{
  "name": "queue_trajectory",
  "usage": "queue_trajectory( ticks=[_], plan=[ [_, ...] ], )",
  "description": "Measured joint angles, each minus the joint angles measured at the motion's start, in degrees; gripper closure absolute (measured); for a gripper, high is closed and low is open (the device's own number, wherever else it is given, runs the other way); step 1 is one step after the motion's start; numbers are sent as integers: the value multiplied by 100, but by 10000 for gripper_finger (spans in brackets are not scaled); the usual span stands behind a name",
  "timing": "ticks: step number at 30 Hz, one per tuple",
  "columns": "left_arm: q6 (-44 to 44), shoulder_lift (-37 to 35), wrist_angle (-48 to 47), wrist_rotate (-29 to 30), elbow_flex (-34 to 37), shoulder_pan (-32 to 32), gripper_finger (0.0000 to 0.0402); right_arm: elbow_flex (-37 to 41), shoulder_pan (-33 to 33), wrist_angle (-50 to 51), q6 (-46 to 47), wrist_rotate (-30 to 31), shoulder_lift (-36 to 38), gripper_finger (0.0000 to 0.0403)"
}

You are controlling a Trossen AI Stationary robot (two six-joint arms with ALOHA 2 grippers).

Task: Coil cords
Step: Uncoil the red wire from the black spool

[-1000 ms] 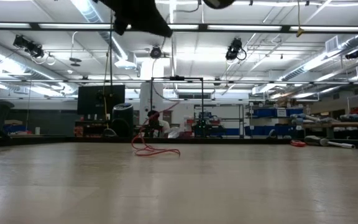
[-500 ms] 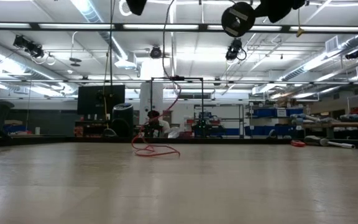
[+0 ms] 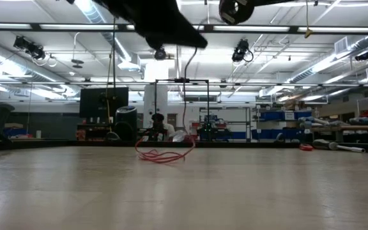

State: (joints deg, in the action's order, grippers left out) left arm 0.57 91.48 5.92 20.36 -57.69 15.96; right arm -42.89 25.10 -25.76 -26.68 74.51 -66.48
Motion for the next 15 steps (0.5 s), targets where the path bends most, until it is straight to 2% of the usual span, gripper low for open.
queue_trajectory(
  ticks=[3, 8, 15],
  plan=[
    [193, 46, -370, 317, 2, -88, 401, -2, 93, -102, -64, -368, 1, 403],
    [747, -8, -1407, 933, 5, -245, 401, -2, 324, -241, -431, -645, 11, 403],
    [1478, -193, -2551, 1310, 7, -485, 401, 0, 712, -434, -1256, -943, 35, 403]
  ],
)
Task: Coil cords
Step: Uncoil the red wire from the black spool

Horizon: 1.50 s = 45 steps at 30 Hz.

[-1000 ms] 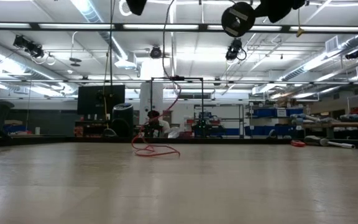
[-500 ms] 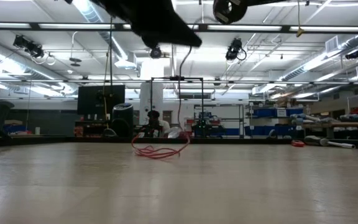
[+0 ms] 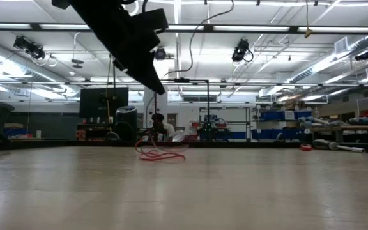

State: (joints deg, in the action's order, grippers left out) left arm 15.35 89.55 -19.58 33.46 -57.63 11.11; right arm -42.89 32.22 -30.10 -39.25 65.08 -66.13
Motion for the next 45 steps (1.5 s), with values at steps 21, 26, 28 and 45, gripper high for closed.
queue_trajectory(
  ticks=[21, 26, 28, 45],
  plan=[
    [66, -1636, -477, 1328, -2, 330, 401, 0, -33, 3391, 1942, -1642, 175, 403],
    [-348, -1805, -32, 1325, -2, 561, 401, 2, -598, 4366, 2925, -1689, 167, 403],
    [-615, -1807, 215, 1222, -2, 669, 401, 4, -848, 4583, 3251, -1430, 166, 403],
    [-1384, -657, 1557, -607, -4, 770, 401, 4, -1667, 3082, 4061, 861, 164, 403]
  ],
)
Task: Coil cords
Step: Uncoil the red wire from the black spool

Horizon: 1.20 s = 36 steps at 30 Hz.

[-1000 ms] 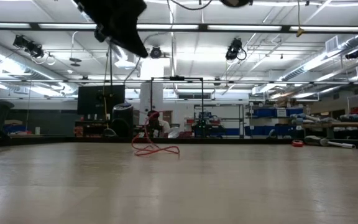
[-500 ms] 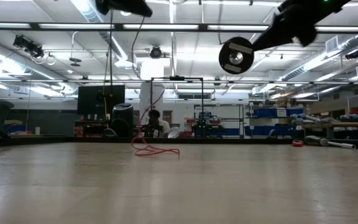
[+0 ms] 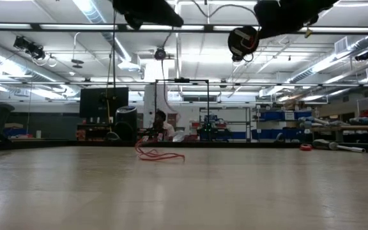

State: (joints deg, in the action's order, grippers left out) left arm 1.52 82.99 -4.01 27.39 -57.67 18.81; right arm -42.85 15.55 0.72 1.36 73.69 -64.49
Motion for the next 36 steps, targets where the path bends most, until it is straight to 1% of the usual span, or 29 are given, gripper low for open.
queue_trajectory(
  ticks=[5, 11, 14, 17, 21, 25, 27, 30, 32, 36],
  plan=[
    [16, 388, -118, -7, 0, -3, 401, 0, 154, -1107, -899, -89, 0, 403],
    [390, 433, -646, 257, 0, -86, 401, 0, 617, -2403, -2171, -844, 0, 403],
    [550, 428, -891, 291, 0, -181, 401, -2, 915, -2755, -2670, -1272, 16, 403],
    [668, 428, -1126, 291, 0, -293, 401, -2, 1198, -2948, -3027, -1577, 57, 403],
    [769, 428, -1326, 337, 2, -419, 401, -2, 1551, -2937, -3378, -1683, 144, 403],
    [850, 423, -1570, 655, 2, -526, 401, -2, 1924, -2692, -3631, -1694, 303, 403],
    [920, 391, -1716, 926, 4, -571, 401, -2, 2097, -2304, -3653, -1826, 426, 403],
    [962, 298, -1831, 1385, 4, -636, 401, -2, 2334, -1607, -3525, -2191, 580, 403],
    [966, 194, -1878, 1637, 6, -677, 401, -2, 2434, -1173, -3313, -2331, 667, 403],
    [966, -101, -1853, 2153, 6, -682, 401, -4, 2445, -219, -2687, -2407, 851, 403]
  ],
)
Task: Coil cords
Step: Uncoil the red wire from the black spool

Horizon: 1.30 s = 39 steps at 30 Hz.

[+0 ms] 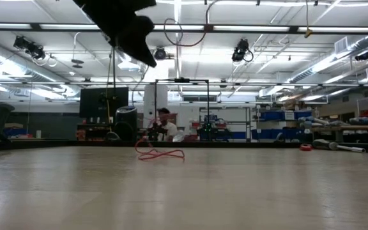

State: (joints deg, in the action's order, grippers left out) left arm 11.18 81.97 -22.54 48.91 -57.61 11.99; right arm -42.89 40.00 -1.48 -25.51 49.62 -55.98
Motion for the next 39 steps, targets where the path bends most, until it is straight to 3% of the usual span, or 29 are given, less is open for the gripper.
queue_trajectory(
  ticks=[5, 13, 18, 28, 36, 39],
  plan=[
    [-13, -447, 200, 483, 1, 51, 401, 0, -290, 1292, 1122, -155, 57, 403],
    [-814, -761, 1434, 494, 1, 447, 401, -2, -1284, 2759, 2652, -266, -123, 403],
    [-1437, -756, 2083, -268, 1, 702, 401, -2, -2004, 3136, 3270, -22, -276, 403],
    [-1409, -555, 2242, -1398, 1, 881, 401, -2, -2813, 2487, 4141, 1971, -523, 403],
    [-1359, -28, 2265, -2278, 1, 918, 401, -2, -2800, 1377, 3503, 3389, -552, 403],
    [-1265, 130, 2109, -2254, 1, 918, 401, 0, -2663, 789, 2957, 3355, -523, 403]
  ],
)
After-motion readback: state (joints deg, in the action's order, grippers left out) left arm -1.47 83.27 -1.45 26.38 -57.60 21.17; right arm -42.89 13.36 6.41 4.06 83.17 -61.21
